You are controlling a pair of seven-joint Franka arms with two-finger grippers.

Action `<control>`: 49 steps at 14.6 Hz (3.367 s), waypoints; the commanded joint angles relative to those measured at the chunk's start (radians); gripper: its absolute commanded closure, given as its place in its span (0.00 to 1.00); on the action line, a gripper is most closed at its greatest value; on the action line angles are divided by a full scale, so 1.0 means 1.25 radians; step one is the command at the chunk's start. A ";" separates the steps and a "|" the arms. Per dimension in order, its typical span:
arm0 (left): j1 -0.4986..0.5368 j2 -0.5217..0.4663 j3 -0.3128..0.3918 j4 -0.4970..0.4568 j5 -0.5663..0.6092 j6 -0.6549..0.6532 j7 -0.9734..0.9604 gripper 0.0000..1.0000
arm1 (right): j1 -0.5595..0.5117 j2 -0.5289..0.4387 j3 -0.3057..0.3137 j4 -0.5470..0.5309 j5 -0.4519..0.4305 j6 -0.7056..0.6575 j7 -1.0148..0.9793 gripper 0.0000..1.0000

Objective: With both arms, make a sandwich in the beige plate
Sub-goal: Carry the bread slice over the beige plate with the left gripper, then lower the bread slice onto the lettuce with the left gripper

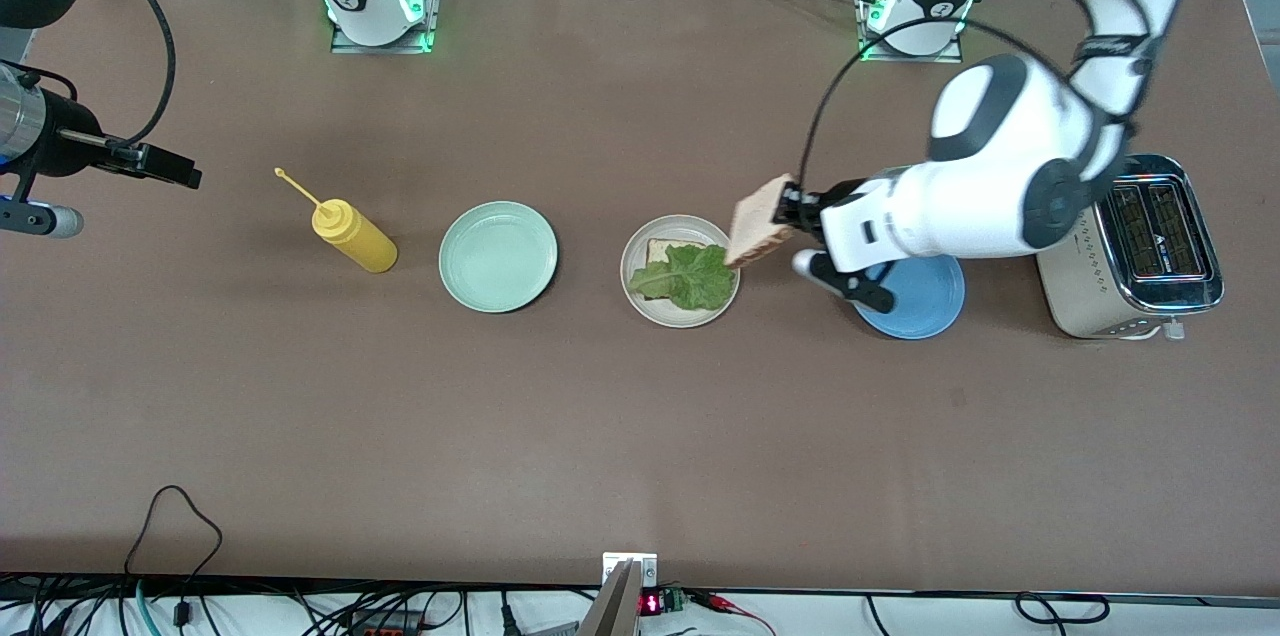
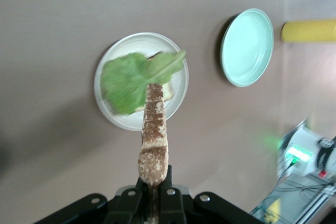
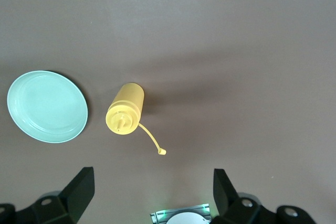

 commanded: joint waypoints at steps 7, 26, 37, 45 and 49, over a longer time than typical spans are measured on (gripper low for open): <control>-0.024 0.099 0.018 -0.108 -0.232 0.246 -0.033 1.00 | 0.001 0.000 0.004 0.008 -0.004 -0.007 -0.002 0.00; -0.071 0.202 0.045 -0.096 -0.324 0.280 0.127 1.00 | 0.009 -0.001 0.005 0.008 -0.004 0.001 0.006 0.00; -0.055 0.244 0.051 -0.095 -0.330 0.276 0.196 0.99 | 0.013 0.000 0.004 0.008 -0.006 -0.007 0.013 0.00; -0.060 0.280 0.058 -0.060 -0.320 0.278 0.239 0.27 | 0.013 0.000 0.004 0.008 -0.005 -0.003 0.012 0.00; -0.054 0.277 0.060 -0.060 -0.319 0.280 0.241 0.00 | 0.012 0.000 0.004 0.008 -0.005 -0.002 0.012 0.00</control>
